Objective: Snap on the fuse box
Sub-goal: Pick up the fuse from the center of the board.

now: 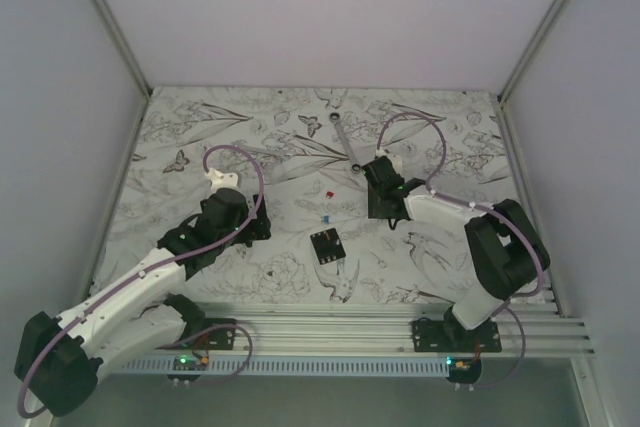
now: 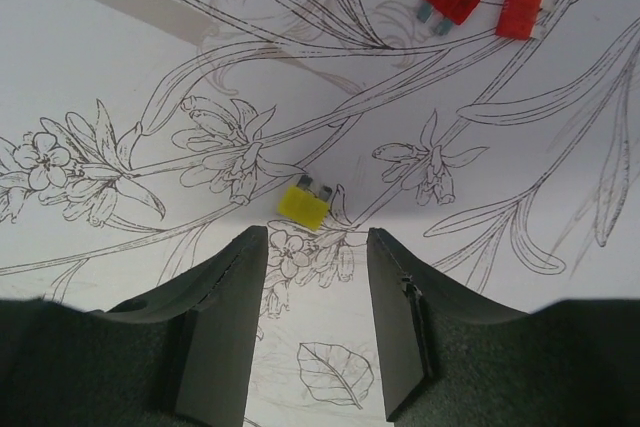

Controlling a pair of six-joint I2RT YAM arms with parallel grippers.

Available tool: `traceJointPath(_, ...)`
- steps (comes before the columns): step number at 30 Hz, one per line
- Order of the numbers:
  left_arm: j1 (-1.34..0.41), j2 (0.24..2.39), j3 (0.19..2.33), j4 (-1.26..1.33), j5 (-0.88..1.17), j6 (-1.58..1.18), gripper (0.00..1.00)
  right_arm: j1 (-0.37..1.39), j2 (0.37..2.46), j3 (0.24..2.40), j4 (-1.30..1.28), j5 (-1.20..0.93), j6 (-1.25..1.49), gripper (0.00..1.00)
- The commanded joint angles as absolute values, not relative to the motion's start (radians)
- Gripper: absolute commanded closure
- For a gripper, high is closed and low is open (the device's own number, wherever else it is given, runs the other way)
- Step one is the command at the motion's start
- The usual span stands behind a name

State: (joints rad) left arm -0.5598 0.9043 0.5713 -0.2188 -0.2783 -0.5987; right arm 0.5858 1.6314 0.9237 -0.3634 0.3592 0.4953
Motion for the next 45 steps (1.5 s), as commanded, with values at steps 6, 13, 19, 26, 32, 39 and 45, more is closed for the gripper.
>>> traceJointPath(6, -0.552, 0.902, 0.565, -0.241, -0.273, -0.600, 0.00, 0.580, 1.687, 0.936, -0.287, 0.370, 0.553, 0.52)
traceJointPath(13, -0.552, 0.900, 0.565, -0.241, -0.273, -0.599, 0.00, 0.579, 1.709, 0.932, -0.290, 0.386, 0.560, 0.60)
traceJointPath(19, -0.552, 0.900, 0.565, -0.242, -0.272, -0.600, 0.00, 0.578, 1.672, 0.899, -0.310, 0.382, 0.546, 0.61)
traceJointPath(26, -0.552, 0.899, 0.565, -0.241, -0.270, -0.601, 0.00, 0.564, 1.648, 0.877, -0.316, 0.375, 0.545, 0.61)
traceJointPath(32, -0.552, 0.899, 0.565, -0.241, -0.270, -0.601, 0.00, 0.561, 1.662, 0.884, -0.300, 0.368, 0.535, 0.62)
traceJointPath(39, -0.552, 0.900, 0.565, -0.242, -0.270, -0.600, 0.00, 0.561, 1.688, 0.888, -0.285, 0.352, 0.533, 0.63)
traceJointPath(45, -0.552, 0.905, 0.566, -0.242, -0.270, -0.603, 0.00, 0.558, 1.704, 0.887, -0.286, 0.360, 0.554, 0.64)
